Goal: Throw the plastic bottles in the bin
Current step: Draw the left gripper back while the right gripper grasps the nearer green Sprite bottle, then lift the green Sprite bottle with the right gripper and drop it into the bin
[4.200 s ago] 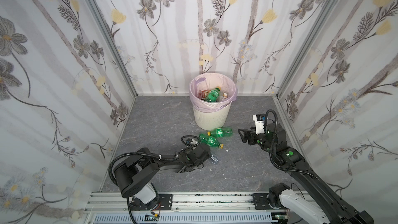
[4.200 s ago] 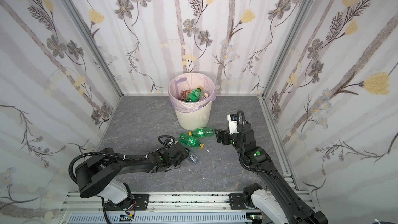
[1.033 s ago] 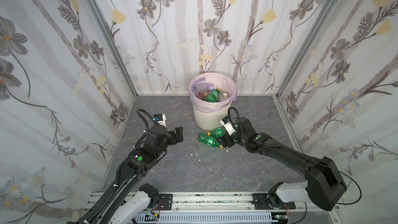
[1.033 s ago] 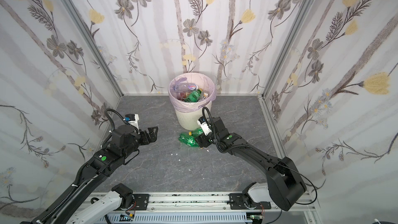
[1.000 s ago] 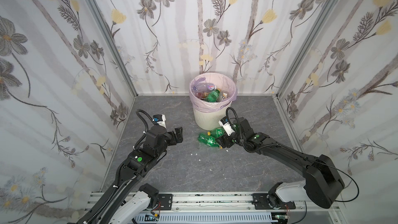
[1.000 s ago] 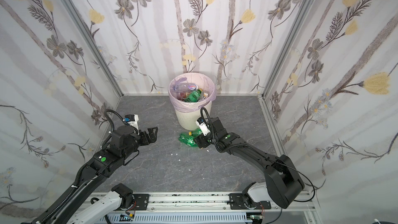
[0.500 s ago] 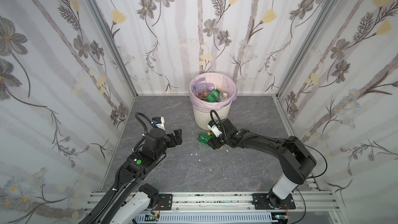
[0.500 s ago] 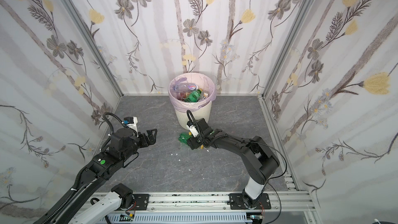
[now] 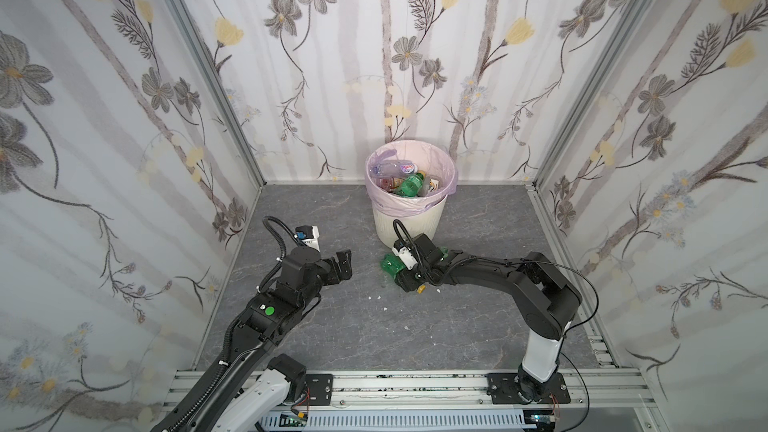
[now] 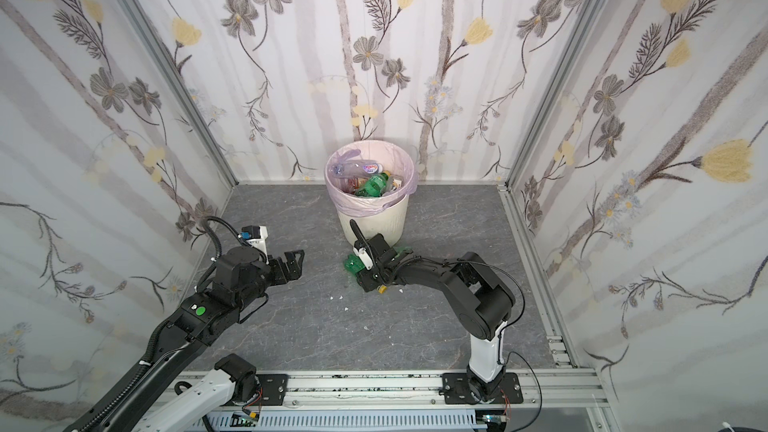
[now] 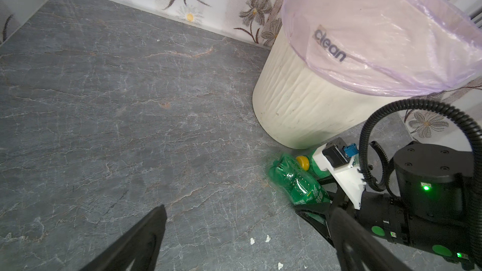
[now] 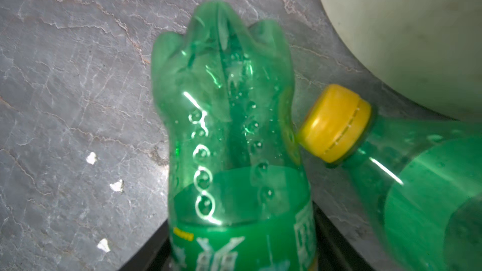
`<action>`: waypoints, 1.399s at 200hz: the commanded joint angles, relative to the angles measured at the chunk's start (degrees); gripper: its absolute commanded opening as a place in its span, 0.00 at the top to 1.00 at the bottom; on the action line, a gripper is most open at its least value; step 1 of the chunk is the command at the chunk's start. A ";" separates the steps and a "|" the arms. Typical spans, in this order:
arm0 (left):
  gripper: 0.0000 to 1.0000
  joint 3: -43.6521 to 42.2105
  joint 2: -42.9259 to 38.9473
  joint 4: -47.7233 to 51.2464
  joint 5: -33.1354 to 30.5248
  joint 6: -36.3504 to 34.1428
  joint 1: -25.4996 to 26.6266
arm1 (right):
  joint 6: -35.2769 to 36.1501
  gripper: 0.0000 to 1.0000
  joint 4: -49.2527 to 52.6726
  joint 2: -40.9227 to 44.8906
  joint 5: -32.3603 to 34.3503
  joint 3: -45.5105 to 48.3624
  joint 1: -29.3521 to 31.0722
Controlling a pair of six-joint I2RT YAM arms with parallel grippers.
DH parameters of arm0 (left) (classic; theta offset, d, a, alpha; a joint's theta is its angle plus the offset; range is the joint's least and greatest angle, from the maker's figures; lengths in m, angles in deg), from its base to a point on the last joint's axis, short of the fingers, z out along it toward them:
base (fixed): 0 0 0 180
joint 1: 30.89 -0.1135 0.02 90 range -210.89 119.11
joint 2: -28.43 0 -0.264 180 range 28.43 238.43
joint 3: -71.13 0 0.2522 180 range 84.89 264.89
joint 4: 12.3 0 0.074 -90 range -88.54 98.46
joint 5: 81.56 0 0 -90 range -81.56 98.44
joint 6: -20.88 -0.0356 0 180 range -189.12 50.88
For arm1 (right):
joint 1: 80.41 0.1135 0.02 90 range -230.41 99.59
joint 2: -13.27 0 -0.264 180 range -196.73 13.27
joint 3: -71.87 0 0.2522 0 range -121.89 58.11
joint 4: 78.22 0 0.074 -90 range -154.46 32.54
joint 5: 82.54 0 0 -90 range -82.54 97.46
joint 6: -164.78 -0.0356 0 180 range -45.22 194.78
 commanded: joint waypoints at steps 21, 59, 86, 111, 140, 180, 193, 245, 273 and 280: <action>0.00 -0.50 -0.46 -0.56 -0.52 0.26 -0.06 | -1.76 0.46 -3.39 1.95 1.16 1.30 1.97; 0.00 -0.42 -0.65 -0.65 -0.84 0.09 -0.15 | -2.12 0.49 -4.95 10.82 3.02 6.99 4.74; 0.00 -0.38 -0.18 -0.65 -1.34 -0.49 -0.18 | -1.54 0.49 -9.31 21.87 3.43 14.82 5.69; 0.00 0.44 0.99 -0.72 -1.43 -0.88 -0.22 | -2.19 0.50 -8.96 33.18 6.66 18.75 5.78; 0.00 1.49 2.58 -0.76 -1.83 -1.14 -0.32 | -3.12 0.51 -7.50 45.31 12.10 24.33 5.70; 0.00 2.39 4.50 -1.17 -1.21 -1.72 -0.32 | -4.00 0.49 -9.40 62.97 20.69 31.22 1.70; 0.00 2.87 5.26 -1.24 -0.85 -2.02 -0.31 | -4.63 0.49 -9.08 66.84 19.18 32.14 -1.56; 0.00 4.93 7.25 -1.93 -0.46 -2.47 -0.32 | -3.24 0.50 -8.21 74.34 19.09 30.43 -6.60; 0.00 5.92 8.13 -2.57 0.68 -2.03 -0.32 | 1.66 0.49 -11.06 68.58 18.53 23.32 -7.86; 0.00 6.27 8.44 -2.75 0.94 -1.98 -0.32 | 2.74 0.49 -11.50 65.06 16.91 19.89 -9.07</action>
